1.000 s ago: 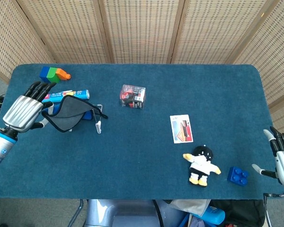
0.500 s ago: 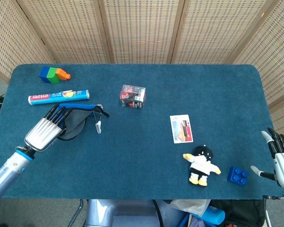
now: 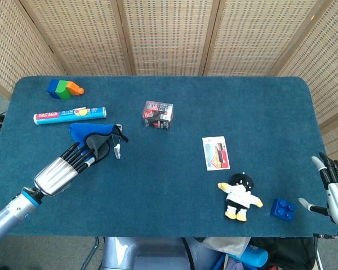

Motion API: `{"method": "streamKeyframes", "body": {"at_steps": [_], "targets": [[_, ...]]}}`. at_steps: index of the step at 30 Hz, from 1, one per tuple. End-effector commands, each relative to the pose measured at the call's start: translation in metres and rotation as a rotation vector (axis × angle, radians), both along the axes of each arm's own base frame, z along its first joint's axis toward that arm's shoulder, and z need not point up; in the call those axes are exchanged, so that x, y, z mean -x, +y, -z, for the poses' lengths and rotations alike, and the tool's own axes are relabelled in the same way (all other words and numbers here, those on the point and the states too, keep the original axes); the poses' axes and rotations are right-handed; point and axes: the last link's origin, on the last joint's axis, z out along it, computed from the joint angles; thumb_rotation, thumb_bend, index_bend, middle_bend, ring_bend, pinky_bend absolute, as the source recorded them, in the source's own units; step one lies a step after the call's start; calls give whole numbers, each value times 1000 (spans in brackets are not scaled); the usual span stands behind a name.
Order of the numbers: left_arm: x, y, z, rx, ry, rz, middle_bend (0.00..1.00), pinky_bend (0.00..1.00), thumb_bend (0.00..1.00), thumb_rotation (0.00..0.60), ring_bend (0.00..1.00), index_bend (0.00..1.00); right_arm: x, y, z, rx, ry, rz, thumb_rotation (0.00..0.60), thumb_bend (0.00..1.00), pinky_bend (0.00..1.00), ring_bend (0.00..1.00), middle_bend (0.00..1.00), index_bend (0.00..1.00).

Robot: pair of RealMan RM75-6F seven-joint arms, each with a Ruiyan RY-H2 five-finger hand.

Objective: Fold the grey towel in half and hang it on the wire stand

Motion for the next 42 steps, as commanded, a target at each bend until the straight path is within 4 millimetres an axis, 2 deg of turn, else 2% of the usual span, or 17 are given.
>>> {"method": "streamKeyframes", "body": {"at_steps": [1, 2, 5, 6, 8, 9, 10, 11, 14, 17, 22, 24, 29, 31, 37, 42], "targets": [[8, -7, -14, 11, -50, 74, 0, 0, 157, 585, 0, 0, -1, 0, 0, 0, 0, -3, 600, 0, 0, 0, 0, 0], [11, -7, -17, 6, -63, 68, 0, 0, 157, 592, 0, 0, -1, 1, 0, 0, -1, -5, 600, 0, 0, 0, 0, 0], [0, -6, -38, 8, -247, 75, 0, 10, 177, 589, 0, 0, -1, 2, -1, 2, -5, -8, 600, 0, 0, 0, 0, 0], [-1, -8, -42, 24, -279, 92, 0, 18, 187, 552, 0, 0, -1, 2, -1, 2, -6, -8, 600, 0, 0, 0, 0, 0], [-1, -12, -47, 70, -314, 115, 0, 62, 205, 405, 0, 0, -1, 2, -2, 2, -7, -6, 600, 0, 0, 0, 0, 0], [4, -16, -50, 98, -282, 130, 0, 85, 208, 313, 0, 0, -1, 2, -2, 2, -9, -5, 600, 0, 0, 0, 0, 0], [13, -20, -55, 97, -196, 156, 0, 97, 208, 271, 0, 0, -1, 1, -2, 3, -9, -5, 600, 0, 0, 0, 0, 0], [17, -22, -57, 84, -153, 172, 0, 91, 206, 257, 0, 0, -1, 1, -2, 3, -9, -5, 600, 0, 0, 0, 0, 0], [24, -27, -65, 19, -145, 163, 0, 64, 194, 288, 0, 0, -1, 2, -3, 3, -10, -8, 600, 0, 0, 0, 0, 0], [27, -27, -79, -37, -248, 80, 0, 42, 193, 341, 0, 0, -3, 3, -2, 1, -10, -17, 600, 0, 0, 0, 0, 0], [37, -31, -100, -179, -423, -94, 0, 1, 190, 348, 0, 0, -5, 6, -2, -1, -13, -29, 600, 0, 0, 0, 0, 0], [42, -35, -102, -231, -483, -169, 0, 0, 173, 368, 0, 0, -6, 6, -3, 1, -14, -32, 600, 0, 0, 0, 0, 0], [59, -52, -97, -340, -626, -431, 0, 0, 153, 568, 0, 0, -7, 10, -4, 9, -13, -42, 600, 0, 0, 0, 0, 0], [60, -57, -92, -371, -650, -472, 0, 0, 152, 599, 0, 0, -7, 10, -4, 12, -11, -47, 600, 0, 0, 0, 0, 0], [61, -75, -80, -434, -735, -550, 0, 0, 152, 600, 0, 0, -9, 12, -2, 14, 3, -59, 600, 0, 0, 0, 0, 0], [58, -81, -79, -455, -723, -518, 0, 0, 152, 600, 0, 0, -10, 13, 1, 14, 15, -61, 600, 0, 0, 0, 0, 0]]}}
